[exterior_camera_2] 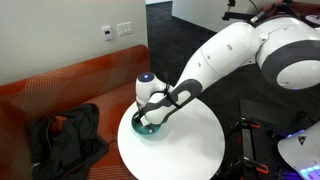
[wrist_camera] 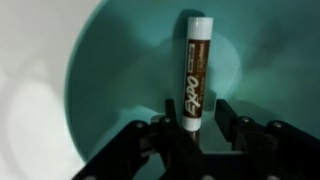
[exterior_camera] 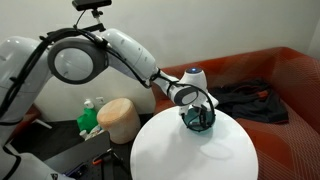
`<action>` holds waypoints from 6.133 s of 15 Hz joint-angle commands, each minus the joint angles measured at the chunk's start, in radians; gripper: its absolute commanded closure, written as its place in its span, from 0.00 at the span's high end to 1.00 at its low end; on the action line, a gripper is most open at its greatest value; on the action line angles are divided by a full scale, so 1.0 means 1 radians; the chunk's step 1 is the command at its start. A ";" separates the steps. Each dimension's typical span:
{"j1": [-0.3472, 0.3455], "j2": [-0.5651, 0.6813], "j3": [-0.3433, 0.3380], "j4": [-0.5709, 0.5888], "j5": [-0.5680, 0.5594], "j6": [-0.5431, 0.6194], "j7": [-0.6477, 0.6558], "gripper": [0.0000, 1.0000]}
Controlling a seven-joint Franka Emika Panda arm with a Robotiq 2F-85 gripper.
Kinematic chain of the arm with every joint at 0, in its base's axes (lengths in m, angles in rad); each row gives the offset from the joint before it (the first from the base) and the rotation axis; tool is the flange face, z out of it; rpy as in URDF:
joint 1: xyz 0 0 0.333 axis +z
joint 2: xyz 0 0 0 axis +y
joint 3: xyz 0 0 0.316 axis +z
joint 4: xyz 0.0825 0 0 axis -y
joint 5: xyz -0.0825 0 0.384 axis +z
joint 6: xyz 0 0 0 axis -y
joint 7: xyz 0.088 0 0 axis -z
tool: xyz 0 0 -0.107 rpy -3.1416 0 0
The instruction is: Take the marker out of the blue bowl
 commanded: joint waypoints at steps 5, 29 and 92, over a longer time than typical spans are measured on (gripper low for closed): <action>0.010 0.006 -0.013 0.037 0.024 -0.041 -0.024 0.05; 0.188 -0.599 -0.244 -0.629 -0.069 0.242 0.078 0.05; -0.336 -0.284 0.031 -0.498 -0.148 0.138 -0.932 0.38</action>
